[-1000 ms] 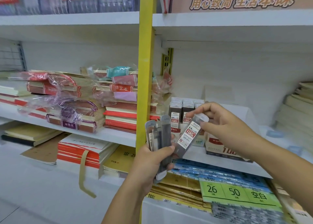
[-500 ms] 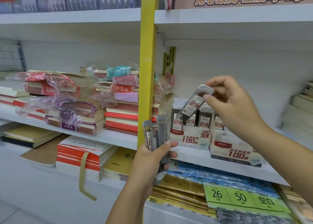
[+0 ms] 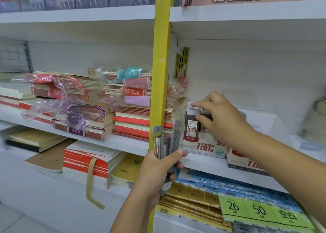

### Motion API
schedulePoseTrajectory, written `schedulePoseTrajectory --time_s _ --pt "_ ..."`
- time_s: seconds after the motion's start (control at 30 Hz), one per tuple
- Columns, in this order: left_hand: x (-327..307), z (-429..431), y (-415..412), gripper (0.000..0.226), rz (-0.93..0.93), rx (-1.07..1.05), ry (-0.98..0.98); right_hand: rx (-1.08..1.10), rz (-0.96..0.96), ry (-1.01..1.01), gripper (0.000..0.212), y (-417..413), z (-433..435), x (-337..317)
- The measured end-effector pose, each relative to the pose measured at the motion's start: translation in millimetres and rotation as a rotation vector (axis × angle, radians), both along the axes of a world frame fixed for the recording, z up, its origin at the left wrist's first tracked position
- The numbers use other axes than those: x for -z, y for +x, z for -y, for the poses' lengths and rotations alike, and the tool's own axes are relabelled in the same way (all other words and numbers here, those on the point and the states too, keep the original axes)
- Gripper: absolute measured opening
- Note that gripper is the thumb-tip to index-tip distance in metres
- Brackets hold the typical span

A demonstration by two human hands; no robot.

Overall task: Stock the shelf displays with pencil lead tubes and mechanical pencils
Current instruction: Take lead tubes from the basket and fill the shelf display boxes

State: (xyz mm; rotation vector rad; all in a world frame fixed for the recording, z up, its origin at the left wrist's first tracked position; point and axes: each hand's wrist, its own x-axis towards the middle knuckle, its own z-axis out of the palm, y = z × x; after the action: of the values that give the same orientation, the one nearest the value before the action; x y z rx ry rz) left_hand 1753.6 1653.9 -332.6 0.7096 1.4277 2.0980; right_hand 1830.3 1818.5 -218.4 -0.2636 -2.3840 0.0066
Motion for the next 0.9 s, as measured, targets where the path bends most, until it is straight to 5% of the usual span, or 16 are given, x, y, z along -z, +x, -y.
schedulePoseTrajectory --time_s 0.23,0.47,0.7,0.9 --pt "-6.7 -3.4 17.1 0.042 -0.170 -0.003 -0.086 -0.308 0.100 -0.500 0.008 27.2 32.3 13.1" --pt "-5.1 -0.5 21.2 0.021 -0.051 -0.014 -0.056 -0.357 -0.022 -0.809 0.024 46.1 18.7 18.4" --pt "-6.4 -4.9 25.1 0.024 -0.069 -0.040 -0.085 -0.374 -0.016 -0.837 0.021 54.2 13.3 16.4" --pt "-6.4 -7.9 20.5 0.014 -0.099 0.013 -0.053 -0.373 -0.230 -0.661 0.027 62.7 3.4 -4.8"
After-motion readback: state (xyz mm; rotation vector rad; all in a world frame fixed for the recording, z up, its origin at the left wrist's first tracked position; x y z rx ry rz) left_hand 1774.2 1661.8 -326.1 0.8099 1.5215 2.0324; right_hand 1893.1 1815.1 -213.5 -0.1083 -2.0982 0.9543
